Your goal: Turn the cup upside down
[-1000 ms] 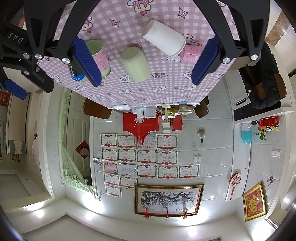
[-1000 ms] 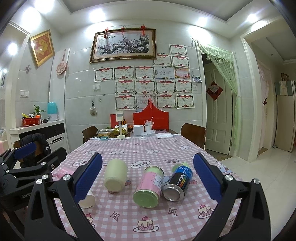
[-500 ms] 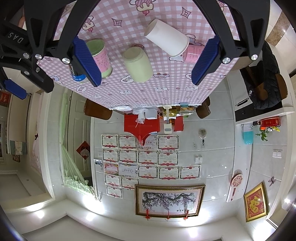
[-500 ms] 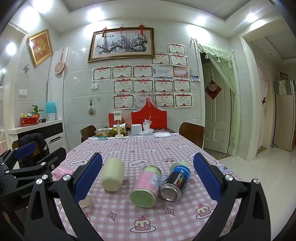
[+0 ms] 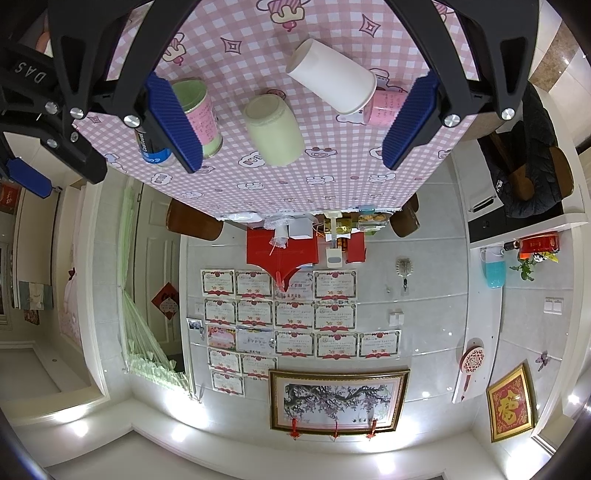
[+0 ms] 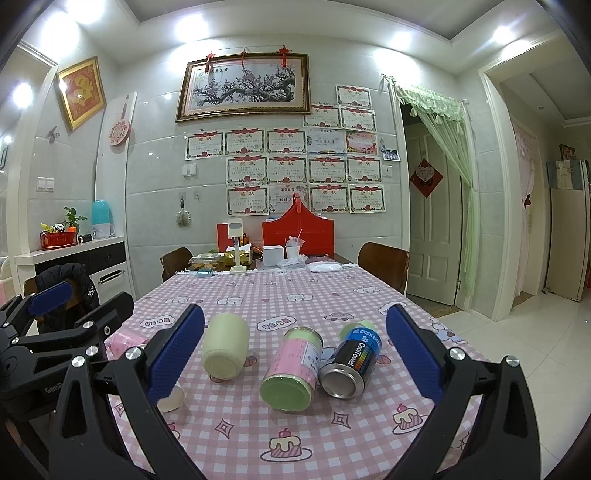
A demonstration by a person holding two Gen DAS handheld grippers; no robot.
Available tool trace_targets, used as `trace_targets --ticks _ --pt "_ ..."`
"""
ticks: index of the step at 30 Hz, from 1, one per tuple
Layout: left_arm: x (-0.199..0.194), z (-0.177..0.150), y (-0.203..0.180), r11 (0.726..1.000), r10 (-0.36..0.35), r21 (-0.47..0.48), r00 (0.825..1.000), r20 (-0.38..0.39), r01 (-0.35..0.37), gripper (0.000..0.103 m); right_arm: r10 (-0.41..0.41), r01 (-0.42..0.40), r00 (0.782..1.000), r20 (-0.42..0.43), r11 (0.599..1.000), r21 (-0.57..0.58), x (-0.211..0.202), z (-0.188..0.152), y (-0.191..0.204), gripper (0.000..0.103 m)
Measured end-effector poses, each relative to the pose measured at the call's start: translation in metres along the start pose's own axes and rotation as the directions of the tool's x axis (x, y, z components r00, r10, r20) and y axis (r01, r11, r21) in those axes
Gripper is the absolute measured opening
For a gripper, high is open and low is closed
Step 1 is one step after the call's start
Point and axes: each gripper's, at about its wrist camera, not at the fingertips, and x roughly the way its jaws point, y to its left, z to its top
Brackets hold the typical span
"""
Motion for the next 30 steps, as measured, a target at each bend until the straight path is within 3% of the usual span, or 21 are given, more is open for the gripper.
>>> trace_targets --ticks 30 --pt "0.016 -0.006 -0.003 1.000 0.007 0.008 0.999 -0.045 -0.007 0.096 -0.008 0.008 0.999 -0.031 1.000 0.002 0.010 -0.004 -0.003 0.095"
